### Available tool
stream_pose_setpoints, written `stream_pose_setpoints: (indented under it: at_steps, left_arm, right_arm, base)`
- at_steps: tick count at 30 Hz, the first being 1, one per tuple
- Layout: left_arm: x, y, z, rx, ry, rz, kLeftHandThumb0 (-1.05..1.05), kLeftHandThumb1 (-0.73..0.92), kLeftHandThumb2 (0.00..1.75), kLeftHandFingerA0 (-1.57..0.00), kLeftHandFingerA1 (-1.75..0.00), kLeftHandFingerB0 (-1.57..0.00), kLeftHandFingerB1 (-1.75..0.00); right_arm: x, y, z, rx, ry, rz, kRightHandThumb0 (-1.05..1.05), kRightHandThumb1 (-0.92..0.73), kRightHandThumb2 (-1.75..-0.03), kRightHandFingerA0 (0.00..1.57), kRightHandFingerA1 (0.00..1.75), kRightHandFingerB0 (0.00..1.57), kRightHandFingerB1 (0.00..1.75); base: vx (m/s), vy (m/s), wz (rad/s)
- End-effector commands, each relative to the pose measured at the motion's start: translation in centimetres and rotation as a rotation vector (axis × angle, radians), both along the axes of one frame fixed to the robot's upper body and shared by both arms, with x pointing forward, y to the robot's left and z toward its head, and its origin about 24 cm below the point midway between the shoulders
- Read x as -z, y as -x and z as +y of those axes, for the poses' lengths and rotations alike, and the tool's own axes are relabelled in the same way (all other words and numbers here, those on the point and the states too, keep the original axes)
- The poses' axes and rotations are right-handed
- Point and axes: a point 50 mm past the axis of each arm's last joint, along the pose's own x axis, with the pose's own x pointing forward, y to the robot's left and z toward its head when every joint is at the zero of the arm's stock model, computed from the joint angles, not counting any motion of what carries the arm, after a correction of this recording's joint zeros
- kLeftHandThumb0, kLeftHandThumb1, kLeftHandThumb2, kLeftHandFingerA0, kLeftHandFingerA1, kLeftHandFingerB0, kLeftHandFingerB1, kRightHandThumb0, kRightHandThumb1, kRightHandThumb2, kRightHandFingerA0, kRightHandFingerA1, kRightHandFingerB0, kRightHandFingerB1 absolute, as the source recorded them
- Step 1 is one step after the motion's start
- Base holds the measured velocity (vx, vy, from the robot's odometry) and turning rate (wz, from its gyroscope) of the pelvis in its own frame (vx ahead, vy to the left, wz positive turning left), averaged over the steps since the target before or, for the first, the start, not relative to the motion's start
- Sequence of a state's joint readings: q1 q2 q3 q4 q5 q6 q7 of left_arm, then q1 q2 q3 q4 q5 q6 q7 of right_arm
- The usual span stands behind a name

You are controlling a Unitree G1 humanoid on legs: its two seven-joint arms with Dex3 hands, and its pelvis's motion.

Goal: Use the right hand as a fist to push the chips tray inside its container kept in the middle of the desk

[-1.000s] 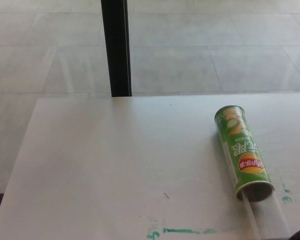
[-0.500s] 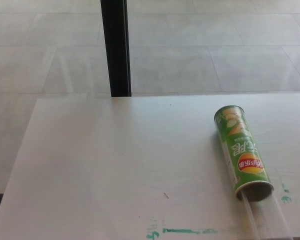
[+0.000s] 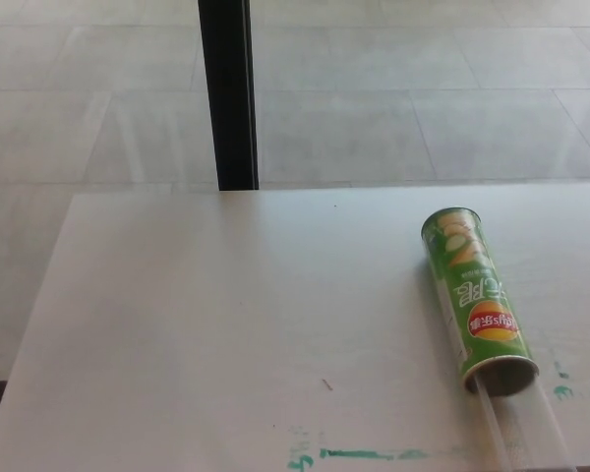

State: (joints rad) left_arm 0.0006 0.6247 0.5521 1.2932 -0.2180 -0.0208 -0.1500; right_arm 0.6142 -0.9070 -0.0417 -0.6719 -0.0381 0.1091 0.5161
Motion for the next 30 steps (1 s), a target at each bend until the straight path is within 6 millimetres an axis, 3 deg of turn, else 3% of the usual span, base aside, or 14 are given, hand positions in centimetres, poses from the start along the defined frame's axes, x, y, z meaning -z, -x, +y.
stream_pose_setpoints:
  at_steps: [1,4,5,9,10,11,12,17,18,19,27,28,29,30]
  left_arm:
    - [-0.3,0.7,0.5,-0.038,-0.012,0.014,-0.53,0.82,0.65,-0.50,-0.67,-0.40,-0.50]
    - [-0.3,0.7,0.4,-0.037,-0.011,0.014,-0.53,0.81,0.64,-0.50,-0.66,-0.41,-0.50]
    - [-0.3,0.7,0.4,-0.036,-0.010,0.013,-0.53,0.81,0.64,-0.49,-0.65,-0.40,-0.49]
    - [-0.4,0.6,0.4,-0.015,-0.017,0.018,-0.53,0.82,0.65,-0.51,-0.69,-0.42,-0.53]
    - [-0.3,0.7,0.4,-0.013,-0.013,0.017,-0.53,0.82,0.64,-0.52,-0.69,-0.39,-0.49]
    - [-0.2,0.8,0.4,-0.009,-0.015,0.025,-0.54,0.82,0.65,-0.54,-0.72,-0.41,-0.50]
    - [-0.2,0.7,0.4,-0.017,-0.015,0.030,-0.53,0.81,0.65,-0.52,-0.67,-0.42,-0.50]
    - [-0.2,0.7,0.3,-0.026,-0.015,0.016,-0.53,0.82,0.65,-0.52,-0.69,-0.44,-0.53]
    - [-0.2,0.8,0.3,-0.021,-0.017,0.023,-0.53,0.82,0.65,-0.51,-0.68,-0.42,-0.51]
    - [-0.2,0.8,0.3,-0.015,-0.018,0.027,-0.54,0.82,0.65,-0.52,-0.67,-0.41,-0.50]
    - [-0.1,0.8,0.3,-0.025,-0.027,0.029,-0.53,0.82,0.65,-0.52,-0.67,-0.43,-0.51]
    - [-0.1,0.8,0.3,-0.022,-0.022,0.018,-0.53,0.82,0.65,-0.51,-0.68,-0.43,-0.51]
    - [-0.1,0.8,0.3,-0.016,-0.029,0.031,-0.54,0.82,0.65,-0.54,-0.69,-0.44,-0.51]
    - [-0.1,0.9,0.3,-0.022,-0.027,0.031,-0.53,0.82,0.65,-0.53,-0.66,-0.43,-0.50]
  right_arm:
    - [2.0,-1.5,-1.5,0.065,0.424,-0.183,-0.86,-0.67,-0.61,1.07,1.03,0.59,0.64]
    - [2.2,-1.7,-1.5,0.076,0.445,-0.204,-0.86,-0.66,-0.61,1.11,1.10,0.60,0.65]
    - [2.3,-1.7,-1.5,0.082,0.449,-0.222,-0.87,-0.48,-0.90,1.11,1.07,0.57,0.69]
    - [2.8,-1.8,-1.7,0.080,0.496,-0.258,-0.89,-0.69,-0.61,1.07,1.01,0.61,0.69]
    - [3.0,-1.9,-1.8,0.061,0.539,-0.261,-0.86,-0.52,-1.08,0.99,1.00,0.54,0.69]
    - [3.1,-1.9,-1.8,0.056,0.560,-0.264,-0.88,-0.51,-1.07,1.00,1.01,0.56,0.70]
    - [3.2,-2.0,-1.9,0.061,0.568,-0.266,-0.92,-0.70,-0.61,1.03,1.03,0.62,0.68]
    - [3.4,-2.3,-2.1,0.048,0.645,-0.245,-0.90,-0.71,-0.62,0.94,0.99,0.59,0.66]
    - [3.5,-2.4,-2.3,0.054,0.661,-0.261,-0.88,-0.50,-1.05,0.98,0.98,0.55,0.65]
    - [3.6,-2.4,-2.4,0.059,0.668,-0.264,-0.90,-0.69,-0.61,0.99,0.97,0.61,0.62]
    - [3.7,-3.0,-2.8,0.089,0.654,-0.254,-0.90,-0.67,-0.61,0.79,0.92,0.58,0.65]
    - [3.7,-3.1,-2.7,0.082,0.665,-0.259,-0.87,-0.48,-0.99,0.97,1.04,0.56,0.69]
    - [3.7,-3.2,-2.7,0.080,0.666,-0.269,-0.90,-0.69,-0.62,1.02,1.09,0.59,0.66]
    - [3.7,-3.3,-2.6,0.092,0.652,-0.278,-0.90,-0.68,-0.61,0.98,1.09,0.59,0.67]
  base:
    - [0.00,0.000,0.00]
    - [0.00,0.000,0.00]
    - [0.00,0.000,0.00]
    - [0.00,0.000,0.00]
    - [0.00,0.000,0.00]
    - [0.00,0.000,0.00]
    - [0.00,0.000,0.00]
    - [0.00,0.000,0.00]
    - [0.00,0.000,0.00]
    - [0.00,0.000,0.00]
    - [0.00,0.000,0.00]
    - [0.00,0.000,0.00]
    - [0.00,0.000,0.00]
    - [0.00,0.000,0.00]
